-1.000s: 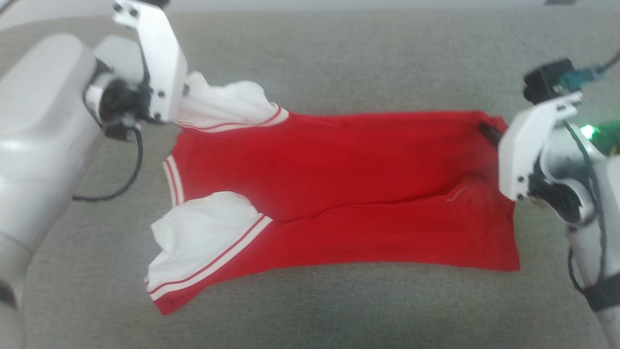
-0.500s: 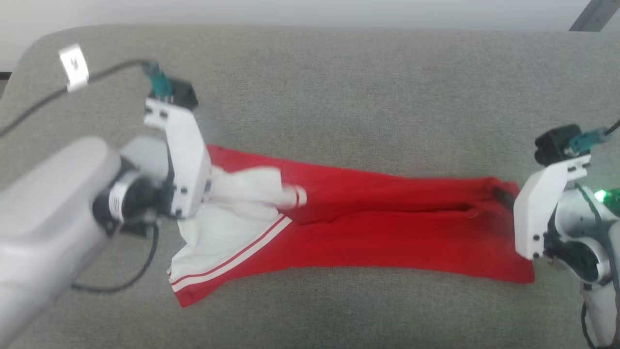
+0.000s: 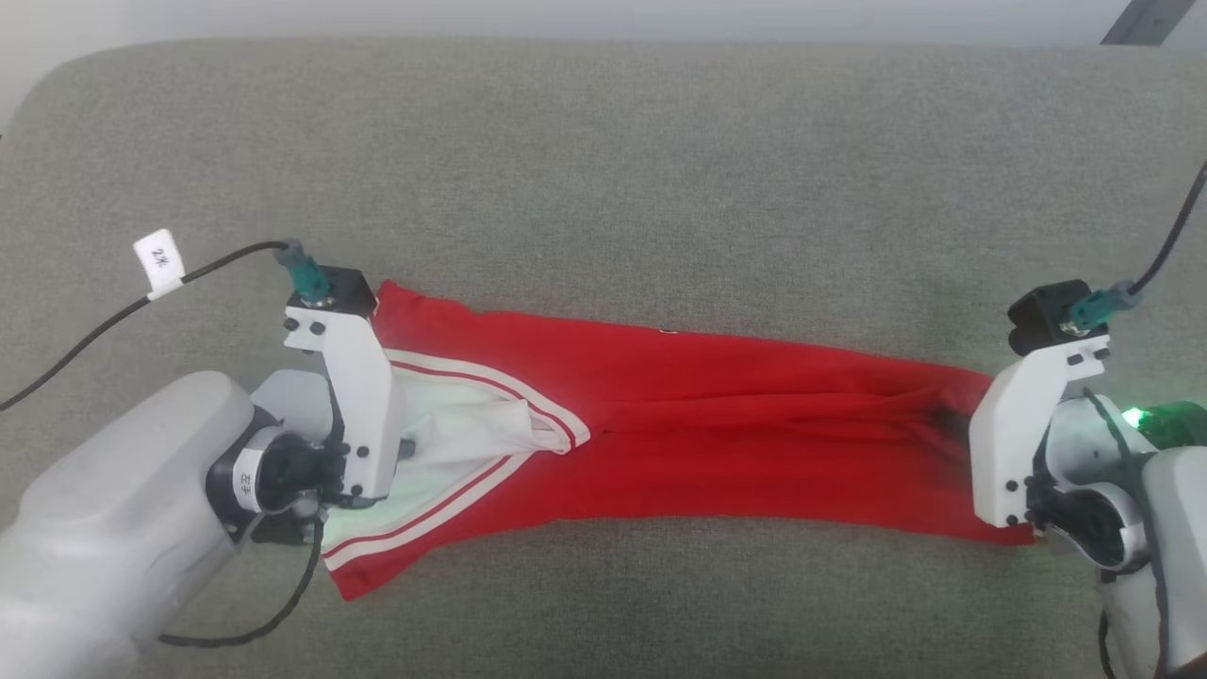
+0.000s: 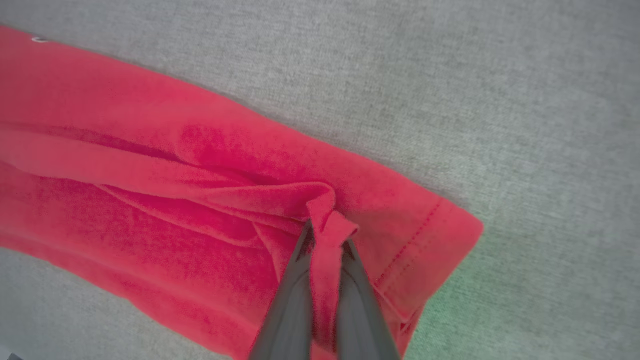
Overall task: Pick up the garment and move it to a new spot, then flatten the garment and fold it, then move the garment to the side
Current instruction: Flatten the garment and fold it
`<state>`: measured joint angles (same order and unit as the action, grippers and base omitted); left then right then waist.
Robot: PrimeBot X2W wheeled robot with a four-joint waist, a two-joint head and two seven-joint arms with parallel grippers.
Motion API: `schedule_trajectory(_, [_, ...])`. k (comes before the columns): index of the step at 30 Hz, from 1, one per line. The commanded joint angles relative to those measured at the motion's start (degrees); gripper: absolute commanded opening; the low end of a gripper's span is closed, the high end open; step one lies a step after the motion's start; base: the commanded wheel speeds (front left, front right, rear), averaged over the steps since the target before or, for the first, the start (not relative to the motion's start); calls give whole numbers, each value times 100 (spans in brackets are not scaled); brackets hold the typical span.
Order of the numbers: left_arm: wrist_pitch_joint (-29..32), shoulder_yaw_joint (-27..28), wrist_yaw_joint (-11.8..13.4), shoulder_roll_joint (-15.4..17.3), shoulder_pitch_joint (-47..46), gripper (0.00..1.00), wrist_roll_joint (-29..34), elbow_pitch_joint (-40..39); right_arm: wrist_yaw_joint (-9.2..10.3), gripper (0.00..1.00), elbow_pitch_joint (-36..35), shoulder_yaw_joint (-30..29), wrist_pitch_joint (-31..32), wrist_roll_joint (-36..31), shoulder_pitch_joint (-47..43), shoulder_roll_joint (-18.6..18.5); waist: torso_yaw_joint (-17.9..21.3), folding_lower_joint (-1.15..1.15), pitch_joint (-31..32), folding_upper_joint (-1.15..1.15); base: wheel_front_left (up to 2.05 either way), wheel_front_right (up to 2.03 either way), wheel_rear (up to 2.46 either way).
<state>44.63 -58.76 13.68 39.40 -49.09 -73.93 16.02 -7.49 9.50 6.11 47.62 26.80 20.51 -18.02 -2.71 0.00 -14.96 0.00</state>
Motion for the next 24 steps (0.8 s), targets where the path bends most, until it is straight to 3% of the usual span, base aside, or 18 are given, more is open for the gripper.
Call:
schedule_trajectory(1, [-144, 72, -68, -47, 70, 100, 25, 144, -2, 100, 32, 57, 1, 45, 67, 41, -3, 0, 36, 0, 0, 0, 0])
schedule_trajectory(11, [-1035, 327, -457, -115, 363, 100, 1, 426, -1, 100, -111, -55, -58, 289, -53, 78, -63, 0, 485, 0, 0, 0, 0])
schedule_trajectory(16, [-1963, 542, -723, -56, 645, 100, 154, 340, -1, 100, -129, -374, -137, 232, -192, 53, -106, 0, 677, 0, 0, 0, 0])
schedule_trajectory(24, [-3387, 804, -855, 41, 1110, 100, 458, 320, -1, 100, 78, -802, 50, 211, -478, 17, -202, 0, 898, 0, 0, 0, 0])
